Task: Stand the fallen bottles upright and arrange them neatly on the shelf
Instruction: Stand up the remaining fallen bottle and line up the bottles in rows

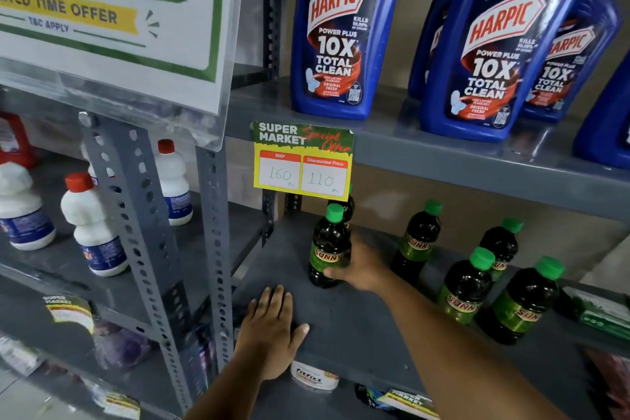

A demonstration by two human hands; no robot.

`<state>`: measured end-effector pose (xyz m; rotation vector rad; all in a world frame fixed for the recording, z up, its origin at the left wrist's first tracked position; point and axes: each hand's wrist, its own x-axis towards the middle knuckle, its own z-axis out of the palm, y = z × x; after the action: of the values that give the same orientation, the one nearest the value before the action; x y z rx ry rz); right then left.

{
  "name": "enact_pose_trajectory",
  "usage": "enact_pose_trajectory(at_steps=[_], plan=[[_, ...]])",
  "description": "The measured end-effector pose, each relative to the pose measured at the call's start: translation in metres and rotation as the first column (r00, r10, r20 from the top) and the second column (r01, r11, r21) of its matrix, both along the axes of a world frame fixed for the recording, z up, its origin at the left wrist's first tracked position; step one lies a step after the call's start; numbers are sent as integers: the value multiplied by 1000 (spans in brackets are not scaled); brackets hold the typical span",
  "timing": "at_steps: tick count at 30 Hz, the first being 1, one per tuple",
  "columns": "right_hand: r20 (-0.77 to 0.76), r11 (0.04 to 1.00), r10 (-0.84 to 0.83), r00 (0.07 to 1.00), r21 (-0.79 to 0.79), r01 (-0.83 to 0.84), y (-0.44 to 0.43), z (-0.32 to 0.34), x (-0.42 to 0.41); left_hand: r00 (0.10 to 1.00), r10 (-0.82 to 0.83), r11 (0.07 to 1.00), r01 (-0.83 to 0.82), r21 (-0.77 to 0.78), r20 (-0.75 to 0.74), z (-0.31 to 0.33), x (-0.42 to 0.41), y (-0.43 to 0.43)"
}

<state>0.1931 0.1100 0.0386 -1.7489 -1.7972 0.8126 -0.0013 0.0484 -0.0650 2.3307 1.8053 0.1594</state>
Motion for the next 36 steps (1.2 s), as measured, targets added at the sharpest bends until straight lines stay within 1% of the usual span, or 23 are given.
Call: enact_pose_trajectory(at_steps=[3, 8, 13, 16, 19, 23, 26, 31, 36], plan=[[-37, 999, 0, 999, -47, -2, -4, -11, 0, 1000, 1, 1000, -1, 5, -2, 1, 0, -1], [-62, 999, -40, 997, -14, 39, -5, -19, -3, 1000, 10, 1000, -10, 22, 12, 0, -1, -1], [-52, 1000, -15, 999, -9, 14, -10, -18, -2, 1000, 5, 999, -6, 47, 21, -1, 0, 0], [-29, 1000, -28, 999, -8, 28, -18, -20, 3, 999, -10, 998, 7, 65, 38, -5, 2, -5], [6, 999, -37, 999, 8, 37, -23, -23, 6, 998, -6, 993, -1, 119, 59, -11, 3, -4], [7, 999, -19, 1000, 33, 18, -36, -25, 7, 999, -12, 991, 5, 130, 52, -11, 0, -4], [6, 999, 5, 1000, 40, -5, -48, -31, 6, 998, 13, 986, -23, 164, 61, -9, -1, -1], [-19, 995, 33, 999, 100, -31, -73, -37, 4, 999, 26, 994, -31, 105, 44, -4, 1, -1], [-22, 990, 46, 999, 135, -42, -96, -46, 0, 1000, 28, 995, -28, 98, 2, -5, 0, -4]])
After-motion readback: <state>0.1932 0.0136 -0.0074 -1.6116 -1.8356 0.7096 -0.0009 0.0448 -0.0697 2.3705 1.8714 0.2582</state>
